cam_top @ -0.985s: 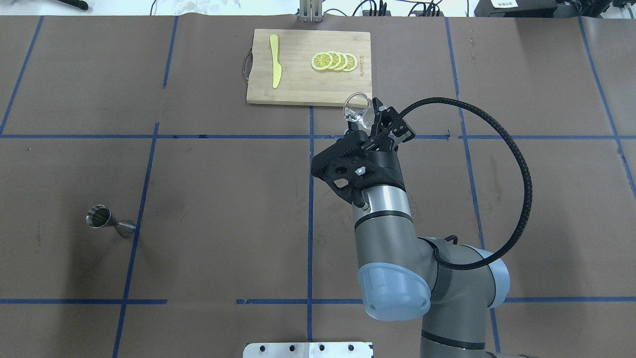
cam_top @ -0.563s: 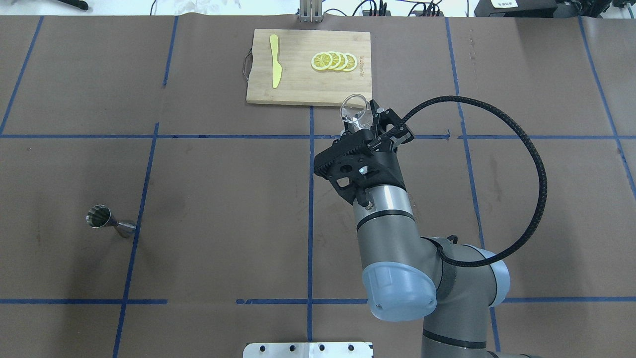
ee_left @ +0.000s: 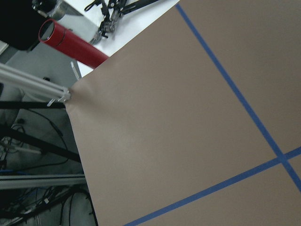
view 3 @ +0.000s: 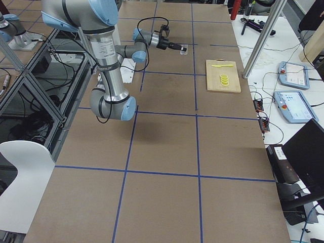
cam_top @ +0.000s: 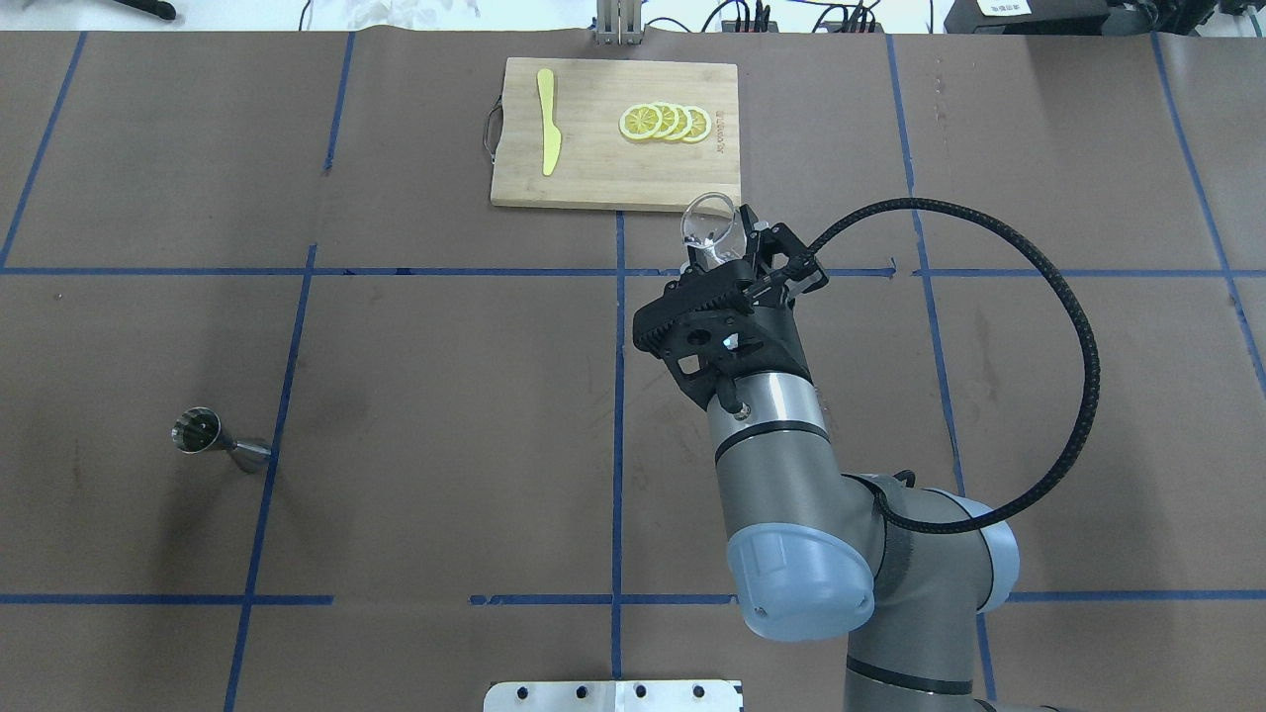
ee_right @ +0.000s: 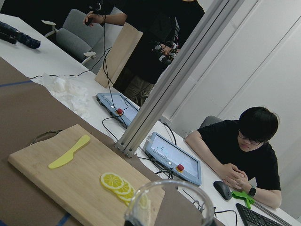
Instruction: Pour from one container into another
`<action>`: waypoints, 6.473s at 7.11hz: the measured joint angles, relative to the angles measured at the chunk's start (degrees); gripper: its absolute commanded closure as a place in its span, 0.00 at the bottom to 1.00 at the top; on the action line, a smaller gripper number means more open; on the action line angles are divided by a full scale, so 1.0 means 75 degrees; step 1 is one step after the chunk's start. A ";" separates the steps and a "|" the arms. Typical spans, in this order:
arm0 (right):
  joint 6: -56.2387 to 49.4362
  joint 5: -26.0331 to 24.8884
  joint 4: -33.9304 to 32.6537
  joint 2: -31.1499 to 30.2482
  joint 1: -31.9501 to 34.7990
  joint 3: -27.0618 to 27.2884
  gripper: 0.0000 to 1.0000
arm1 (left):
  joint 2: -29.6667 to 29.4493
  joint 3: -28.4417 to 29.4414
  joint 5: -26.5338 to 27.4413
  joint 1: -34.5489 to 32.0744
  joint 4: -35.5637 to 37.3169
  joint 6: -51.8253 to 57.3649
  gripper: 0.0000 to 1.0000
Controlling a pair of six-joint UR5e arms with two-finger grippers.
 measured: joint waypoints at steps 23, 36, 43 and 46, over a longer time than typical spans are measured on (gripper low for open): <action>0.5883 -0.0745 0.5191 -0.4090 -0.0625 -0.2861 0.64 | 0.0015 -0.0062 -0.1995 -0.0039 0.1272 -0.0616 0.00; 0.6016 -0.1001 0.5195 -0.4036 -0.0645 -0.3130 0.00 | 0.0026 -0.0073 -0.1995 -0.0041 0.1272 -0.0616 0.00; 0.6005 -0.1028 0.5199 -0.3854 -0.0645 -0.3140 0.00 | 0.0015 -0.0072 -0.1995 -0.0038 0.1272 -0.0616 0.00; 0.5952 -0.1071 0.5203 -0.3885 -0.0626 -0.3067 0.00 | 0.0015 -0.0070 -0.1995 -0.0040 0.1272 -0.0616 0.00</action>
